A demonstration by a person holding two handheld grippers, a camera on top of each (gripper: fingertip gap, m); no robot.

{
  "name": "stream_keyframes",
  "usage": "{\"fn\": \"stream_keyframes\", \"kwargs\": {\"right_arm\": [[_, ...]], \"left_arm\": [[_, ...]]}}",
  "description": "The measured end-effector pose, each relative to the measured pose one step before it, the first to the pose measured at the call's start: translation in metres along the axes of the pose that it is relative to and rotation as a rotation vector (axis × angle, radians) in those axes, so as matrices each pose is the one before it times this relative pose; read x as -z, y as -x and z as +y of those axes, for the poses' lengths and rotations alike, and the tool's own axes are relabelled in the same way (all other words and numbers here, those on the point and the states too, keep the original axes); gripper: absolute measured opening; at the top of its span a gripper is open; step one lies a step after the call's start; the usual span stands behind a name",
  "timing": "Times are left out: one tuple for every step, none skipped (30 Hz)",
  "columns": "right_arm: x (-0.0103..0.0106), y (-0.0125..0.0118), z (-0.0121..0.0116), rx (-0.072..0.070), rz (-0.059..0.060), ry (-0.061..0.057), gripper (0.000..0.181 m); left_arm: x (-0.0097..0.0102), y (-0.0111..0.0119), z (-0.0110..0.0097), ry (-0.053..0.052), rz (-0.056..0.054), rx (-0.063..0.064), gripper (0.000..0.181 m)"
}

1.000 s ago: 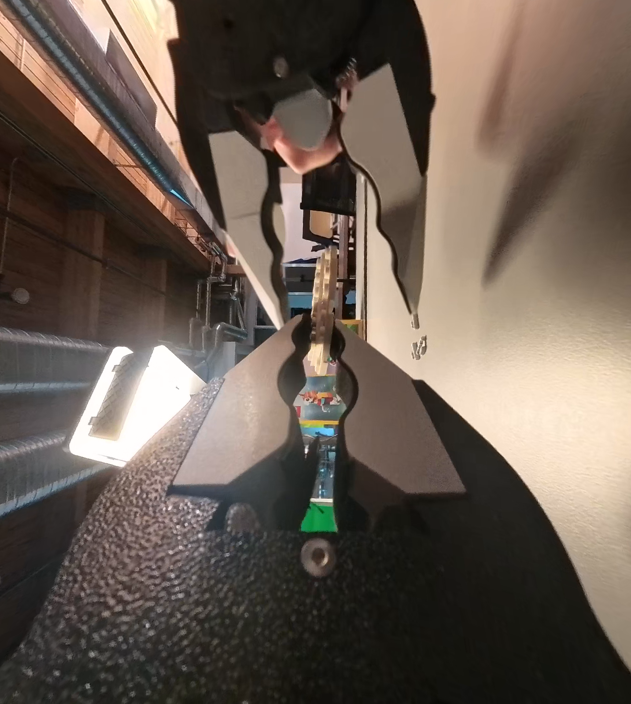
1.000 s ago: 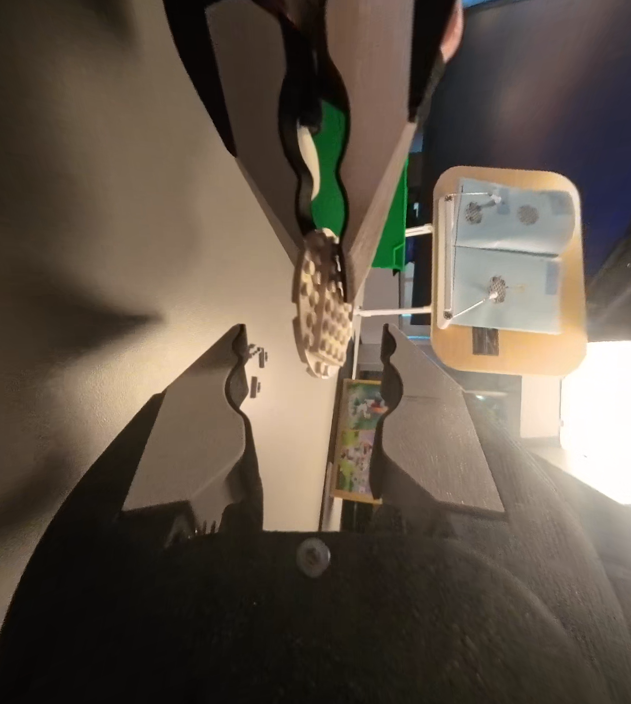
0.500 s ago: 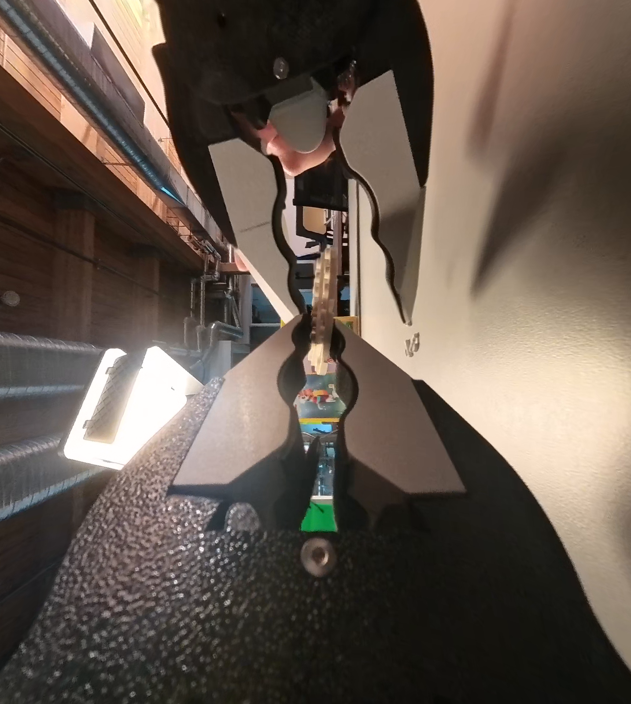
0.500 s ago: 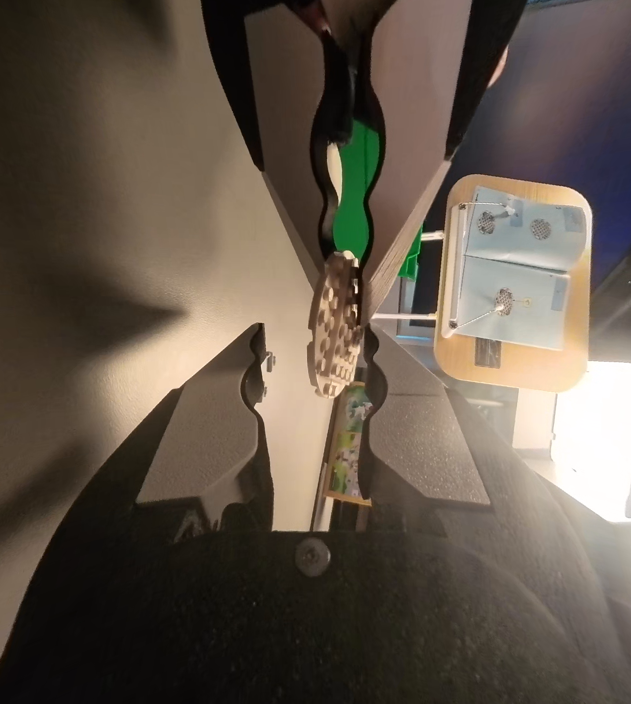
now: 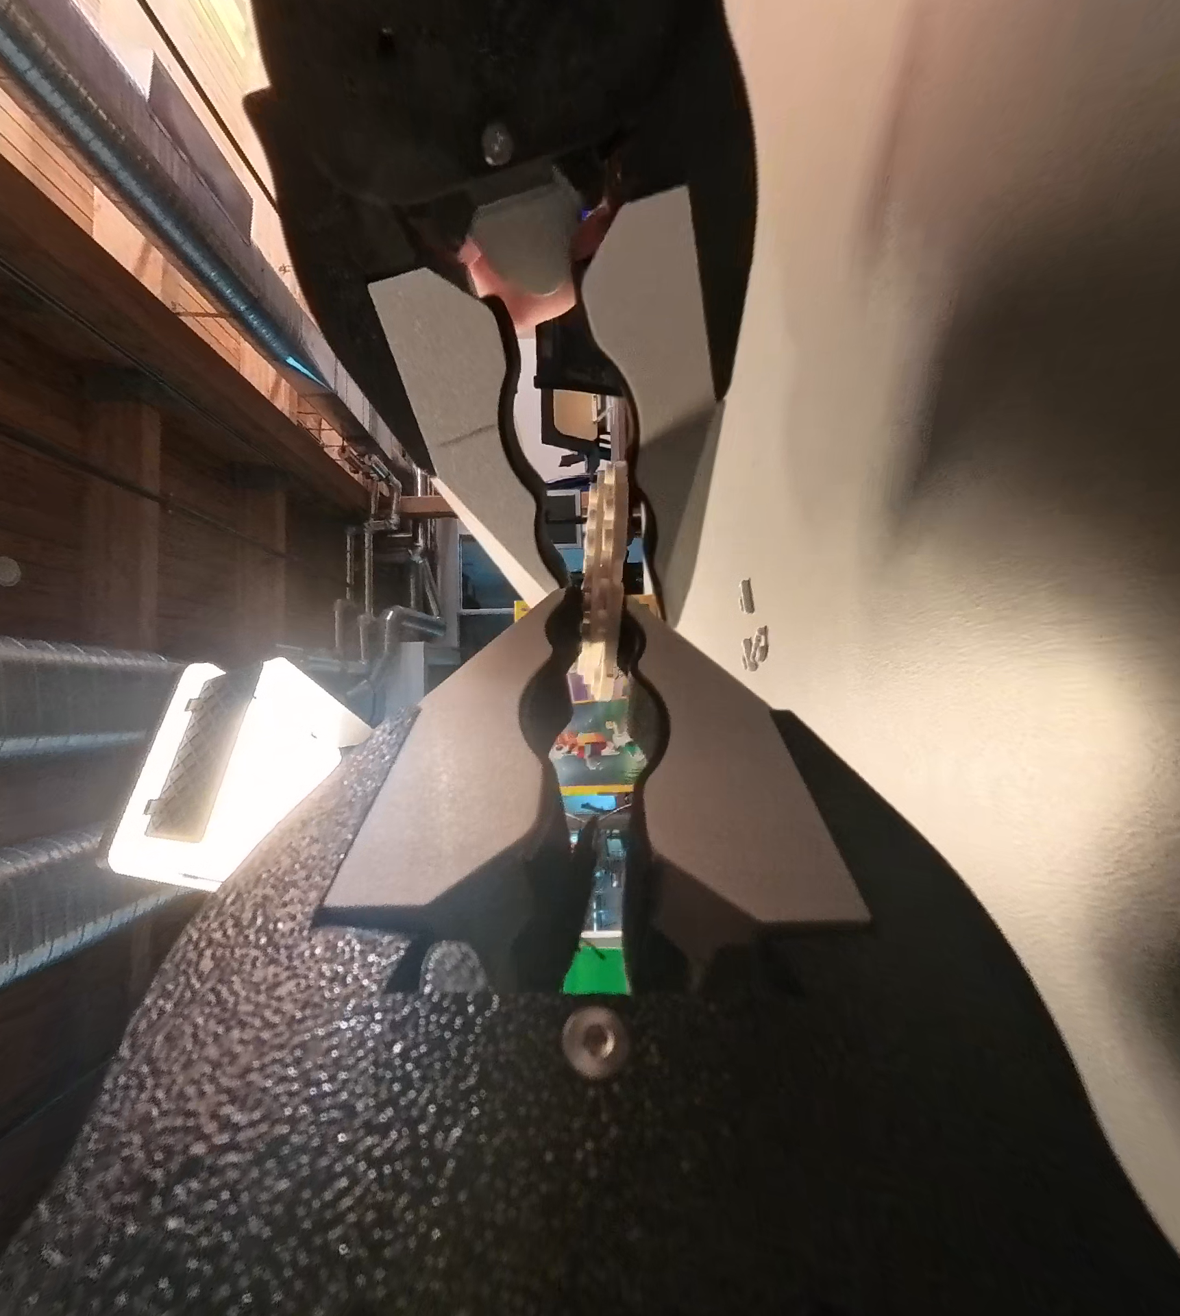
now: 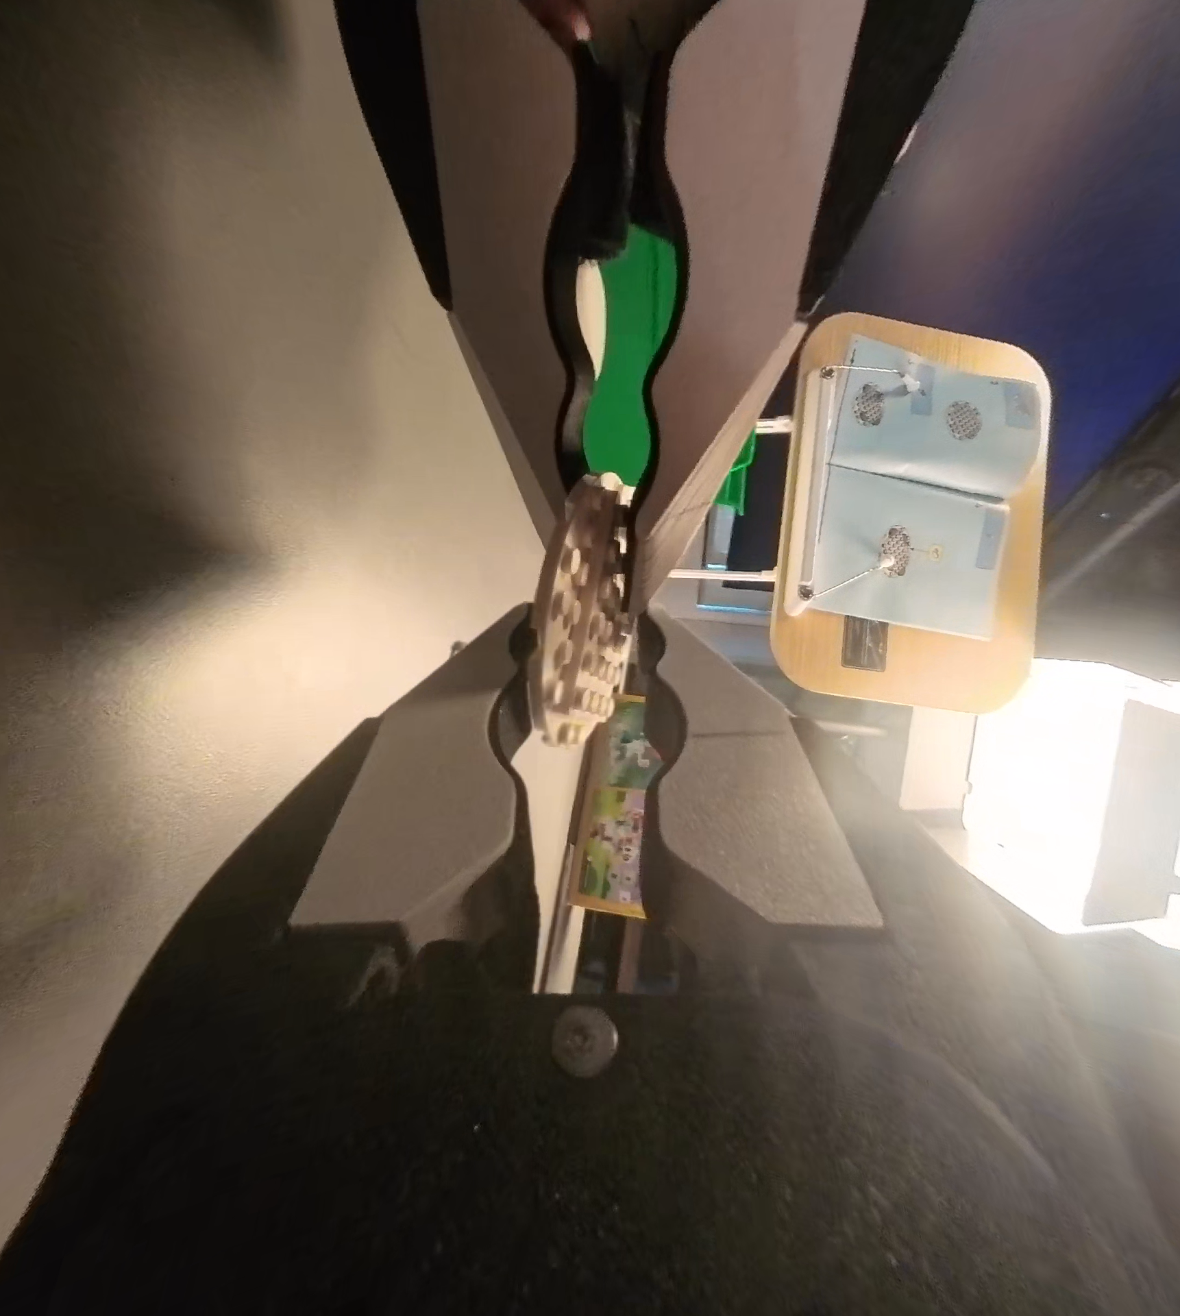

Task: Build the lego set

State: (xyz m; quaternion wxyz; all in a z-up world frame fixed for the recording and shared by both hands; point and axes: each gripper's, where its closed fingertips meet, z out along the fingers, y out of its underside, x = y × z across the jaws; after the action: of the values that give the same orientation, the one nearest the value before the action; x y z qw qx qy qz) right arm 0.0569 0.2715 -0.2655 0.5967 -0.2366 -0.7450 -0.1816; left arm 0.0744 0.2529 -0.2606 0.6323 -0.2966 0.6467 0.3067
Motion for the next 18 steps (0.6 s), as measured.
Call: {"fn": "stream_keyframes", "kwargs": {"right_arm": [[-0.00002,-0.00058,0.00025,0.0015,0.0032,0.0016,0.024],[-0.00001,-0.00026,0.00008,-0.0013,0.0024,0.001,0.023],[0.00005,-0.00053,-0.00019,-0.0017,0.0034,-0.0008,0.022],[0.0002,-0.0007,-0.00026,-0.0015,0.0033,-0.001,0.02],[0.0002,-0.00048,0.0001,-0.004,0.0005,0.0008,0.017],[0.00007,-0.00036,0.00019,-0.0057,-0.0019,0.0007,0.015],[0.00016,-0.00046,0.00004,-0.0036,0.001,-0.001,0.013],[0.00024,-0.00081,-0.00015,-0.0011,0.0032,-0.0012,0.013],[0.00009,-0.00025,-0.00017,-0.0007,0.0017,-0.001,0.012],[-0.00006,-0.00004,-0.00016,-0.002,0.0006,-0.0011,0.012],[-0.00012,0.00005,-0.00006,-0.0008,0.0014,-0.0015,0.012],[-0.00005,0.0001,-0.00007,0.0015,0.0008,-0.001,0.012],[0.00009,0.00004,-0.00013,0.0012,0.0008,-0.0012,0.012],[0.00018,-0.00008,-0.00039,-0.0015,0.0011,-0.0028,0.014],[0.00036,-0.00003,-0.00037,-0.0065,0.0,-0.0043,0.016],[0.00033,0.0,-0.00058,-0.0102,-0.0005,-0.0057,0.02],[0.00059,-0.00016,-0.00065,-0.009,0.0012,-0.0071,0.023],[0.00065,-0.00072,-0.00042,-0.0058,0.0072,-0.0061,0.029]], "left_arm": [[-0.00012,-0.00026,-0.00013,0.0002,0.0005,0.0,0.007],[0.00008,-0.0002,-0.00033,-0.0021,0.0017,0.0024,0.007],[0.00023,-0.00029,-0.00069,-0.0032,0.0013,0.0029,0.007],[0.00014,-0.00009,-0.00059,-0.0024,0.0009,0.0009,0.007],[-0.0001,-0.00047,-0.00053,-0.0018,0.0032,0.0033,0.007],[-0.0001,-0.0001,-0.00037,-0.0016,0.0004,0.0035,0.007],[0.00007,0.00052,-0.00019,-0.002,-0.003,-0.0001,0.007],[0.00021,0.0006,-0.00034,-0.0021,-0.0037,-0.0013,0.007],[0.0002,-0.00019,-0.00015,-0.0013,0.0019,0.0017,0.007],[0.00019,-0.00008,-0.00011,-0.0004,0.0015,0.0009,0.007],[0.00009,-0.0002,-0.00008,-0.0006,0.0008,-0.0016,0.007],[-0.00009,-0.00002,-0.00012,-0.0003,-0.0009,-0.0022,0.006],[0.00002,0.00034,-0.00013,0.0001,-0.0031,-0.0016,0.007],[0.0001,0.00083,-0.00007,-0.0006,-0.0045,0.0,0.007],[0.00019,0.00107,-0.00011,-0.0005,-0.0055,0.0013,0.007],[0.00012,0.00094,-0.00004,-0.0004,-0.0045,-0.0001,0.007],[0.00009,0.00063,0.00024,0.0023,-0.0035,-0.0019,0.007],[-0.00007,0.00047,0.00088,0.0061,-0.0029,-0.001,0.007]]}}
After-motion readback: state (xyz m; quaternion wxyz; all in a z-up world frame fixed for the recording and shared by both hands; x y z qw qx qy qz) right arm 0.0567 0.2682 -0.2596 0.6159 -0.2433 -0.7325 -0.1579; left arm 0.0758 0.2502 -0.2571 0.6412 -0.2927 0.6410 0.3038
